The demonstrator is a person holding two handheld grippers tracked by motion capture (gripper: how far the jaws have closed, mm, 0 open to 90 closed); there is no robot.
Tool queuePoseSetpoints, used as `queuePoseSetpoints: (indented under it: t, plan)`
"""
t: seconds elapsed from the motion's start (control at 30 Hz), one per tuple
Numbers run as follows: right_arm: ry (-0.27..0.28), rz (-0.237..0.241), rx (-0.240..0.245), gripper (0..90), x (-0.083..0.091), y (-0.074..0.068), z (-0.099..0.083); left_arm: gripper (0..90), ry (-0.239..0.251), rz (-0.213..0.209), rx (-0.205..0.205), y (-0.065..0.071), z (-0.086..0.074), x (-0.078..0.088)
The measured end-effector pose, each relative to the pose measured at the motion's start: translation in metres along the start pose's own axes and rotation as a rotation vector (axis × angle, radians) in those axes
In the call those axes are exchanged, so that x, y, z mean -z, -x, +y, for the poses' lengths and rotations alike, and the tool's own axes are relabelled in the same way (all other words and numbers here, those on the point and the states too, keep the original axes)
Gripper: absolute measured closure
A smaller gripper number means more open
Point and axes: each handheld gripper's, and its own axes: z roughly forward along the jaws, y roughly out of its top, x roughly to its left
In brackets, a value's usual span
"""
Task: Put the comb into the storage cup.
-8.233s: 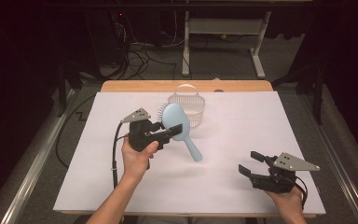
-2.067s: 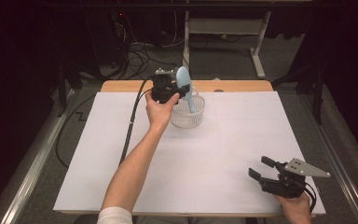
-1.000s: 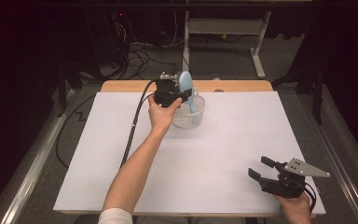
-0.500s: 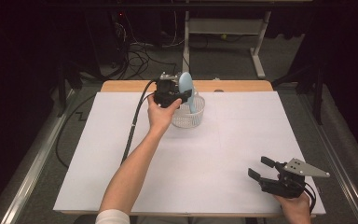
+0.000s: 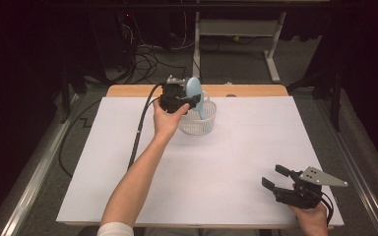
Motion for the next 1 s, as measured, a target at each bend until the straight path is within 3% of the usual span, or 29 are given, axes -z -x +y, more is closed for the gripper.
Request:
queuePoseSetpoints:
  t: [0.53, 0.83, 1.0]
  plan:
    - [-0.001, 0.001, 0.002, 26.5, 0.000, 0.000, 0.000, 37.2, -0.047, 0.055, -0.024, -0.009, 0.000, 0.010]
    - [-0.004, 0.003, 0.003, 26.5, -0.002, -0.001, 0.000, 34.2, -0.057, 0.087, -0.020, -0.014, -0.001, 0.012]
    - [-0.005, 0.002, 0.003, 26.5, -0.002, -0.001, 0.000, 32.7, -0.049, 0.104, 0.008, -0.021, -0.007, 0.014]
